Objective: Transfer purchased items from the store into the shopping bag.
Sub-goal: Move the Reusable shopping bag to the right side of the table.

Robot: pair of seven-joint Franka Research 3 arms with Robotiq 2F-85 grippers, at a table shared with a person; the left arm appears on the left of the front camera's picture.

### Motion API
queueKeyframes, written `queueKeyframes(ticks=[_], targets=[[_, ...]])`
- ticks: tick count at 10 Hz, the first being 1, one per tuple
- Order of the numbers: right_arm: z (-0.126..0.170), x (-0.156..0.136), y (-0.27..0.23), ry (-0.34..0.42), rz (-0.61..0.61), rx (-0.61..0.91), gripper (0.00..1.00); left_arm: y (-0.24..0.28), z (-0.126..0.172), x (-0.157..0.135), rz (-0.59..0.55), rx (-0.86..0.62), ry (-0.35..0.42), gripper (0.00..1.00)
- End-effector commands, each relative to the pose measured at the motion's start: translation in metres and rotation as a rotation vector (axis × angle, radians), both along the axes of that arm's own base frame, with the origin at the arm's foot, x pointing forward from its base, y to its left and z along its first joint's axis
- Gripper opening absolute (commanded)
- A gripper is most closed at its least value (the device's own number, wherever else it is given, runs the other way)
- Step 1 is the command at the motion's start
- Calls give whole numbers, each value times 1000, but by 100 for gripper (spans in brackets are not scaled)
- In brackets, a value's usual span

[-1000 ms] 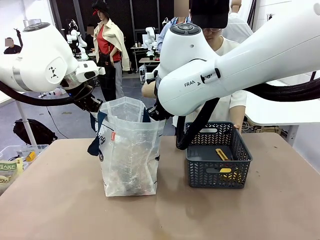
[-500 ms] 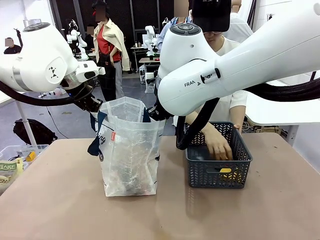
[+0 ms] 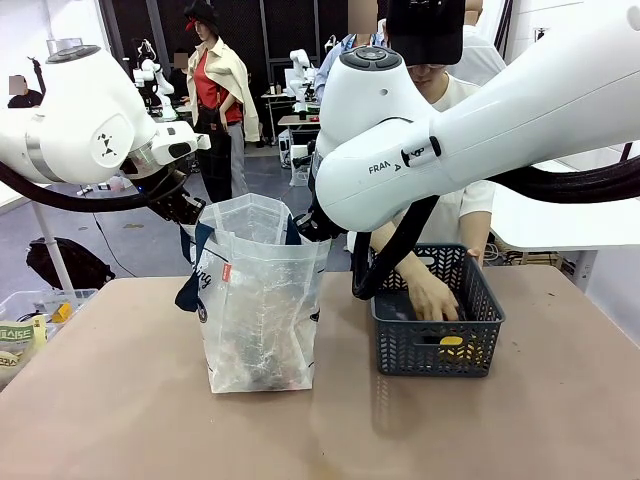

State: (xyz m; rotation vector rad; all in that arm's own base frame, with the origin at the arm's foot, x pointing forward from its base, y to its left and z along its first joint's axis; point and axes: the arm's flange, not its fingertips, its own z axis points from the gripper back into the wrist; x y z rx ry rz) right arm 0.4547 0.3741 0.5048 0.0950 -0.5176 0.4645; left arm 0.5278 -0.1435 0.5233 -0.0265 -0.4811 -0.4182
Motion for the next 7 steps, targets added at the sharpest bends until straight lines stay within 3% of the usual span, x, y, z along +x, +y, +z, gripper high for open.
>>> queueKeyframes(ticks=[1, 7], targets=[[-1, 0, 1, 3, 1, 2, 0, 2, 2, -1, 5, 3, 1, 0], [-1, 0, 1, 3, 1, 2, 0, 2, 2, -1, 5, 3, 1, 0]])
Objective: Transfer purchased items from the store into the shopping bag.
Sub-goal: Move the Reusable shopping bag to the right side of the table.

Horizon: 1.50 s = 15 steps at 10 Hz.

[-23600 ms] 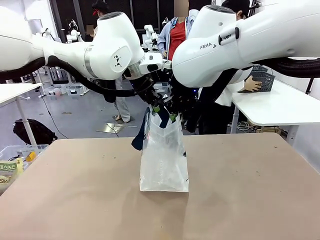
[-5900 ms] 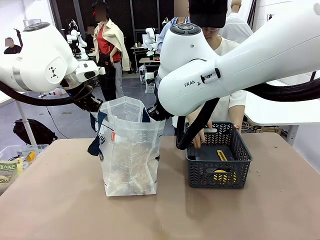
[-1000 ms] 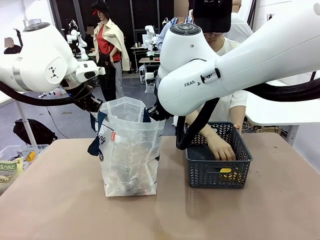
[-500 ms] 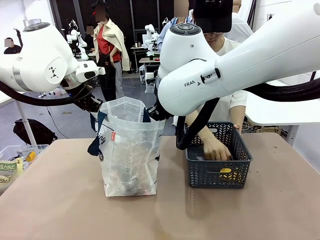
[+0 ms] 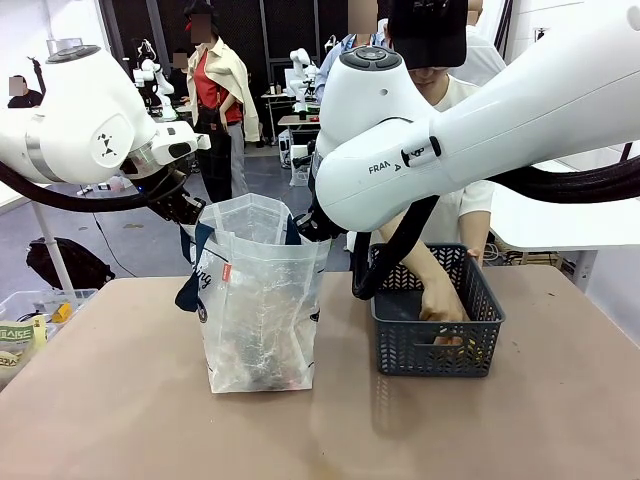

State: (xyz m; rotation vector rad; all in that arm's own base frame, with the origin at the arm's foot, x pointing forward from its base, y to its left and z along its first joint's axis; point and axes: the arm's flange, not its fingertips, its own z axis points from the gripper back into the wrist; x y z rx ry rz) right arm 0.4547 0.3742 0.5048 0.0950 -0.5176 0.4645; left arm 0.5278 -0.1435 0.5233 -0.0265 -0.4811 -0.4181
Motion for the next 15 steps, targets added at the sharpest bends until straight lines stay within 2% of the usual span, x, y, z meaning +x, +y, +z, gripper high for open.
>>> queueKeyframes(ticks=[1, 15], targets=[[-1, 0, 1, 3, 1, 2, 0, 2, 2, -1, 5, 3, 1, 0], [-1, 0, 1, 3, 1, 2, 0, 2, 2, -1, 5, 3, 1, 0]])
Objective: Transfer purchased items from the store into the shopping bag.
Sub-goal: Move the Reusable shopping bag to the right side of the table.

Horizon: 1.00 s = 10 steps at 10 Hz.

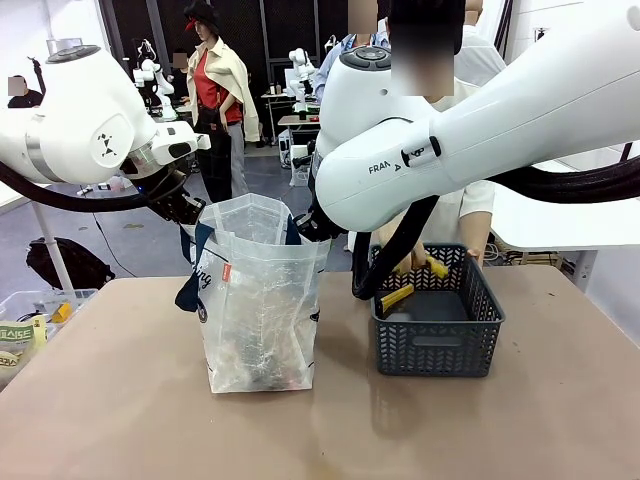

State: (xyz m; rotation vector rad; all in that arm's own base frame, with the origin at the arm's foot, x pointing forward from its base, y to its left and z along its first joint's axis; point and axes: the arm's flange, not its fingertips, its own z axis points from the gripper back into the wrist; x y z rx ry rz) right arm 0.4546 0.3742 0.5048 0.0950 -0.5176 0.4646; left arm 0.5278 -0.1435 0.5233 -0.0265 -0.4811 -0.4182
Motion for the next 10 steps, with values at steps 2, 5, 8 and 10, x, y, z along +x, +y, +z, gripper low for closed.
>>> queueKeyframes(ticks=[2, 5, 8, 10], targets=[[-1, 0, 1, 3, 1, 2, 0, 2, 2, -1, 5, 3, 1, 0], [-1, 0, 1, 3, 1, 2, 0, 2, 2, -1, 5, 3, 1, 0], [-1, 0, 1, 3, 1, 2, 0, 2, 2, -1, 5, 3, 1, 0], [-1, 0, 1, 3, 1, 2, 0, 2, 2, -1, 5, 3, 1, 0]])
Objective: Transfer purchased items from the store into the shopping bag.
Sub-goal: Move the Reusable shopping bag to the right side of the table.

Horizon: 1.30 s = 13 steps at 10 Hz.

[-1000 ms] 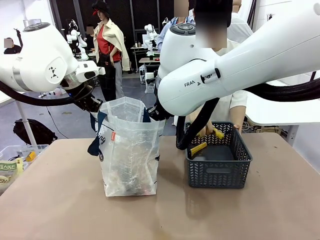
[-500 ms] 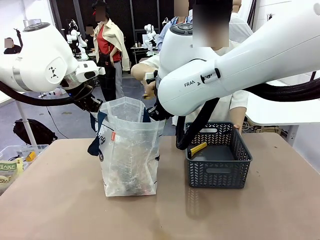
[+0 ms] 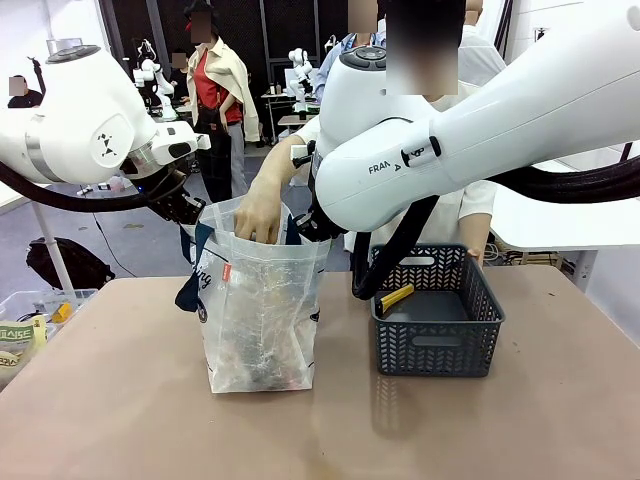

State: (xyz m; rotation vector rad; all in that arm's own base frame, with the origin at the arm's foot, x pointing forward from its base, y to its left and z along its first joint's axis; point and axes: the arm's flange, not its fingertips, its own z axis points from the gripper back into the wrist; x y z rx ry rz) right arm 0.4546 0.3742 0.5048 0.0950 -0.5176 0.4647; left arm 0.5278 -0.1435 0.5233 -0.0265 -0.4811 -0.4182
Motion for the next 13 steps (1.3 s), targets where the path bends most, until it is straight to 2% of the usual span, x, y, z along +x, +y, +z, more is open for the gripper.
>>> queueKeyframes(ticks=[1, 13], targets=[[-1, 0, 1, 3, 1, 2, 0, 2, 2, -1, 5, 3, 1, 0], [-1, 0, 1, 3, 1, 2, 0, 2, 2, -1, 5, 3, 1, 0]])
